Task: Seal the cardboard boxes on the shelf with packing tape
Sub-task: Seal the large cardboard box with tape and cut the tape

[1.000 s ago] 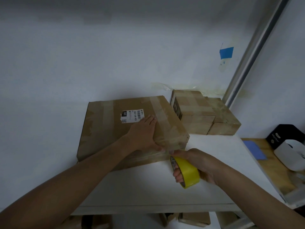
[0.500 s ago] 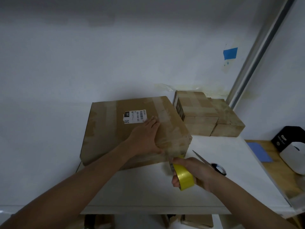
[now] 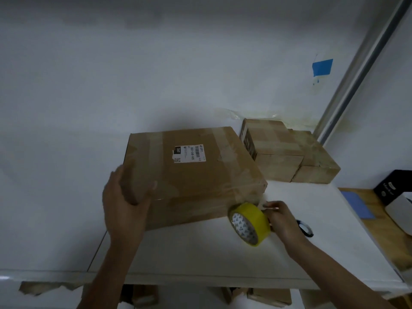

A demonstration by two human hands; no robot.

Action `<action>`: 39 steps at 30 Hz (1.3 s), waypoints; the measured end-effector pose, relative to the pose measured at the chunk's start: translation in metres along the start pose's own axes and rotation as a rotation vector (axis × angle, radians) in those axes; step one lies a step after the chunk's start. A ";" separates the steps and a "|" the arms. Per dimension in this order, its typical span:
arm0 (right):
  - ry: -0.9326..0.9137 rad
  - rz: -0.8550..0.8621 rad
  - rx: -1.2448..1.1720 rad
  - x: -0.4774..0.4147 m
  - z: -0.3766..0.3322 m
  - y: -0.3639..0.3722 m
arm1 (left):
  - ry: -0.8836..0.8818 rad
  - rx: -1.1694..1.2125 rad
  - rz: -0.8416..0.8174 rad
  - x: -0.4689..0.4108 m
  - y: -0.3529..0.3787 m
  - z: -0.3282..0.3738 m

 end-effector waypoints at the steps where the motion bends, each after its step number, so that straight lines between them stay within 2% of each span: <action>1: -0.045 0.016 0.027 -0.003 0.001 -0.004 | -0.081 0.074 -0.013 0.003 0.000 -0.008; 4: -0.179 -0.062 0.197 -0.013 -0.006 -0.004 | -0.280 0.295 -0.063 0.019 0.007 -0.023; 6: -0.152 -0.150 0.211 -0.018 -0.005 0.002 | -0.331 0.389 -0.090 0.030 0.012 -0.030; 10: -0.152 -0.286 0.199 -0.039 0.006 0.019 | -0.335 0.414 -0.091 0.038 0.016 -0.041; 11: -0.107 -0.324 0.036 -0.056 0.016 0.018 | -0.347 0.425 -0.092 0.038 0.017 -0.042; 13: -0.068 -0.319 -0.141 -0.058 0.011 0.022 | -0.356 0.445 -0.089 0.036 0.018 -0.042; 16: -0.208 -0.339 0.179 -0.017 -0.011 0.033 | -0.399 0.476 -0.056 0.027 0.020 -0.037; 17: -0.175 -0.263 0.159 -0.013 -0.015 0.032 | -0.420 0.485 -0.041 0.024 0.020 -0.036; 18: -0.235 -0.202 0.232 -0.015 -0.018 0.029 | -0.443 0.482 -0.028 0.020 0.020 -0.036; 22: -0.350 -0.184 0.261 -0.008 -0.039 0.027 | -0.485 0.411 -0.010 0.005 0.012 -0.028; 26: -0.473 -0.190 0.280 0.003 -0.065 0.016 | -0.431 0.305 -0.012 -0.010 -0.009 -0.005; 30: -0.466 -0.181 0.164 0.011 -0.081 0.001 | -0.399 0.195 -0.027 -0.020 -0.029 0.014; 35: -0.536 -0.212 -0.244 0.039 -0.115 -0.006 | -0.385 0.131 -0.108 -0.041 -0.043 0.035; 39: -0.570 -0.222 -0.232 0.044 -0.134 -0.005 | -0.359 0.091 -0.160 -0.057 -0.044 0.045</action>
Point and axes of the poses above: each hand's wrist, its own x-axis away from the middle knuckle, its own y-axis out of the palm, z = x × y, the point moved 4 cm from there along -x, towards the middle knuckle, and after that the axes turned 9 degrees about -x, right-handed, at the moved point
